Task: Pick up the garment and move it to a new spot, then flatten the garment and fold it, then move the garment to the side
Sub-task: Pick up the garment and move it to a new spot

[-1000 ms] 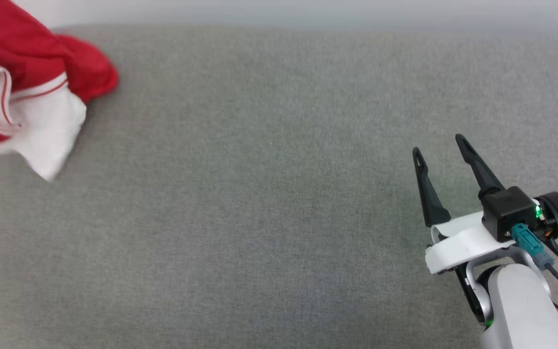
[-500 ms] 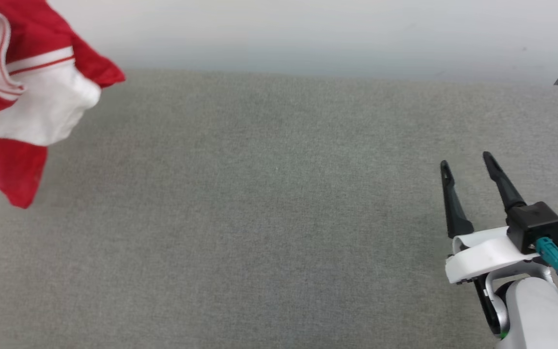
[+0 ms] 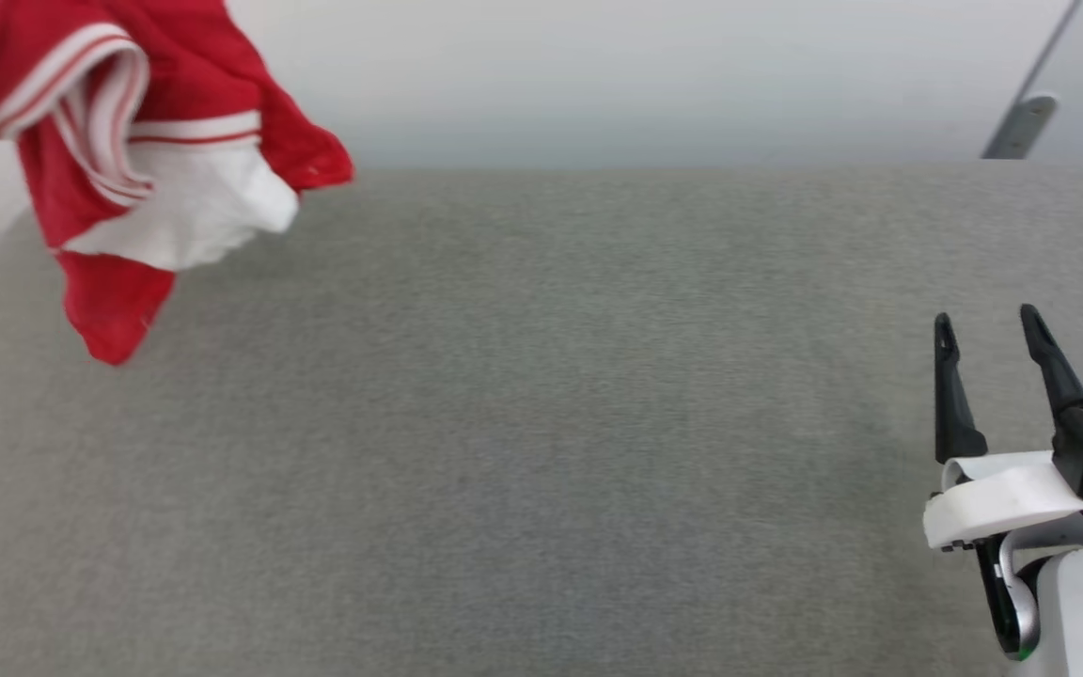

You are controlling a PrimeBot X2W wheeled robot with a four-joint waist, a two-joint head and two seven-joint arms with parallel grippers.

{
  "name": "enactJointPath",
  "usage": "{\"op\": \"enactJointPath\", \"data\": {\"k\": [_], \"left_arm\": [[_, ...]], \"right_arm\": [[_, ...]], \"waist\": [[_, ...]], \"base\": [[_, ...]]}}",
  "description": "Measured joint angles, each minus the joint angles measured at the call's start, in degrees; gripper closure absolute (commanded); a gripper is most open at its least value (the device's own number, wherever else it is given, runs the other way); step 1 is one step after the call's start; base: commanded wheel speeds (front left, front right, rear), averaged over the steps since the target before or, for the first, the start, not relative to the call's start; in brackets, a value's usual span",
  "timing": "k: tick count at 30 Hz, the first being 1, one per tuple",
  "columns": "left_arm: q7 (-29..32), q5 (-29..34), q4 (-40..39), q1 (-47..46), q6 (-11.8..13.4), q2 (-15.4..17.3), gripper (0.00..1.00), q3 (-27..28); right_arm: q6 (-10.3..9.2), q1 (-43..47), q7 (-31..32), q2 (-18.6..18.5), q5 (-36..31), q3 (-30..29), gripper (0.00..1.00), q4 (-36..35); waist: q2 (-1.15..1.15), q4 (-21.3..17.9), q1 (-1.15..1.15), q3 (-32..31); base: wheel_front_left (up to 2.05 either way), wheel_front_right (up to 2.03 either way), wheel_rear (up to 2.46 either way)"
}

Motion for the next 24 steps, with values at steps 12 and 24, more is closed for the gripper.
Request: {"op": "enactJointPath", "data": {"k": [12, 24], "left_arm": [[4.90, -1.43, -14.96, 2.23, 6.45, -1.83, 1.00, -1.83], [7.00, -1.35, -18.12, 8.05, 8.72, -7.06, 1.00, -8.11]], "right_arm": [[0.00, 0.76, -0.31, -0.02, 0.51, -2.43, 0.00, 1.96], [0.00, 0.68, -0.33, -0.01, 3.09, -1.23, 0.00, 1.86]], "waist": [[0.00, -6.82, 0.00, 0.20], [0.00, -11.37, 0.00, 2.15]], "base": [[0.00, 0.00, 0.00], [0.00, 0.00, 0.00]]}}
